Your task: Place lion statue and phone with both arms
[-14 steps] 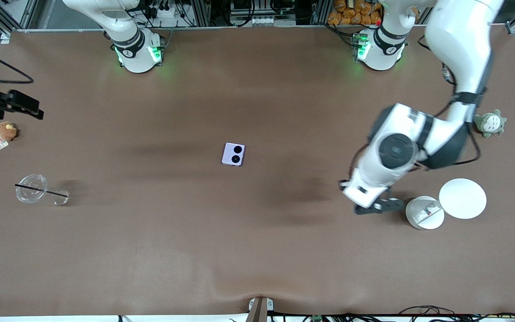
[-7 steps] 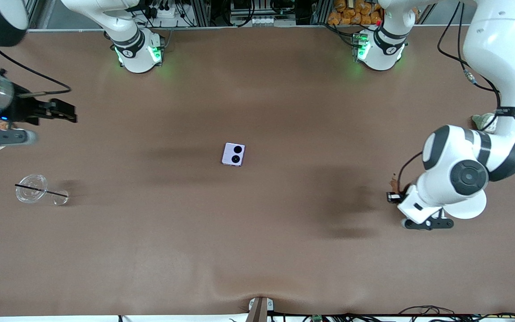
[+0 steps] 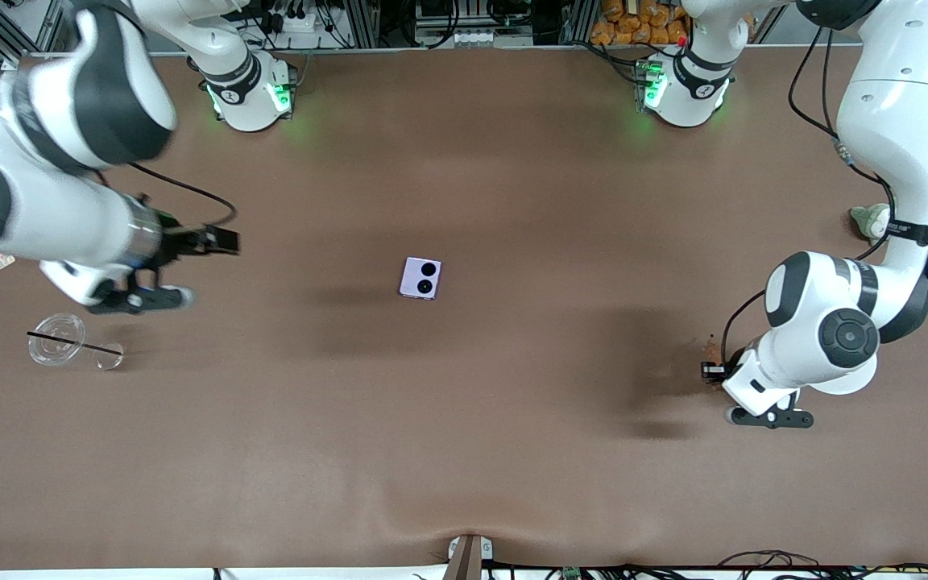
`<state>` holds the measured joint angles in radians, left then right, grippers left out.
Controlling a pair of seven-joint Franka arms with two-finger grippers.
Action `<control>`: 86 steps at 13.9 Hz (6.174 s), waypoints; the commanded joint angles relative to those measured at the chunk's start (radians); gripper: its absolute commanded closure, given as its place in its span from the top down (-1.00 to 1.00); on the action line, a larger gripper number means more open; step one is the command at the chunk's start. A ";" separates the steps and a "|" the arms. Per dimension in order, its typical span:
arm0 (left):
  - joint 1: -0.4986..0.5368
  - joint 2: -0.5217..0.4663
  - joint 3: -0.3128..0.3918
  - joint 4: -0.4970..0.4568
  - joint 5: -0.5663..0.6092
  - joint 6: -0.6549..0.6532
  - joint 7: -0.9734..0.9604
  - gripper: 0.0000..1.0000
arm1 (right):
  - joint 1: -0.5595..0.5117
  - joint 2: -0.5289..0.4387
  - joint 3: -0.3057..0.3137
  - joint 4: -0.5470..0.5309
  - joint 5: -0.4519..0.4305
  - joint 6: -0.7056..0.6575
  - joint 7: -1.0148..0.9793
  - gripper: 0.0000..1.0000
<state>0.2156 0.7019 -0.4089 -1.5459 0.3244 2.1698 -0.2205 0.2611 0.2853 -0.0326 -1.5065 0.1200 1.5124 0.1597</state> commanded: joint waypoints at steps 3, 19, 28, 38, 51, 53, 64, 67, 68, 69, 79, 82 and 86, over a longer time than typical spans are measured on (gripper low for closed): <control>-0.005 0.010 -0.002 0.009 0.038 0.004 -0.010 -1.00 | 0.111 0.063 -0.007 -0.090 0.055 0.196 0.066 1.00; -0.004 0.068 -0.001 0.010 0.087 0.058 -0.014 0.08 | 0.369 0.391 -0.007 -0.112 0.095 0.609 0.264 1.00; -0.022 -0.050 -0.016 0.003 0.114 0.018 0.001 1.00 | 0.444 0.394 -0.007 -0.207 0.095 0.744 0.393 1.00; -0.018 -0.344 -0.128 0.021 0.035 -0.264 -0.003 1.00 | 0.484 0.394 -0.007 -0.279 0.095 0.827 0.474 1.00; -0.120 -0.772 0.098 -0.002 -0.324 -0.715 -0.011 1.00 | 0.235 0.298 -0.015 -0.121 0.086 0.462 0.466 -1.00; -0.195 -0.783 0.223 -0.002 -0.324 -0.760 -0.007 1.00 | 0.138 0.293 -0.015 -0.117 0.079 0.463 0.431 -1.00; -0.249 -0.815 0.349 -0.037 -0.332 -0.782 0.000 1.00 | -0.243 0.328 -0.015 -0.037 -0.081 0.465 -0.032 -1.00; -0.254 -0.809 0.347 -0.039 -0.331 -0.777 0.003 1.00 | -0.276 0.373 -0.017 -0.037 -0.095 0.480 -0.080 -1.00; -0.255 -0.805 0.347 -0.040 -0.323 -0.771 0.003 1.00 | -0.302 0.392 -0.015 -0.040 -0.095 0.515 -0.104 -1.00; -0.258 -0.803 0.346 -0.045 -0.299 -0.751 0.003 1.00 | -0.318 0.409 -0.015 -0.049 -0.094 0.553 -0.132 -1.00; -0.259 -0.802 0.332 -0.057 -0.288 -0.725 0.006 1.00 | -0.333 0.465 -0.013 -0.074 -0.091 0.600 -0.239 -1.00; -0.259 -0.792 0.332 -0.057 -0.288 -0.720 0.007 1.00 | -0.336 0.475 -0.013 -0.074 -0.095 0.603 -0.242 -0.84; -0.255 -0.809 0.331 -0.114 -0.298 -0.655 0.016 1.00 | -0.342 0.479 -0.013 -0.083 -0.097 0.609 -0.316 0.18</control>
<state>-0.0390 -0.0842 -0.0763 -1.6141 0.0160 1.4703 -0.2202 -0.0667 0.7653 -0.0556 -1.5844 0.0411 2.1113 -0.1302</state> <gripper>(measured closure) 0.000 0.141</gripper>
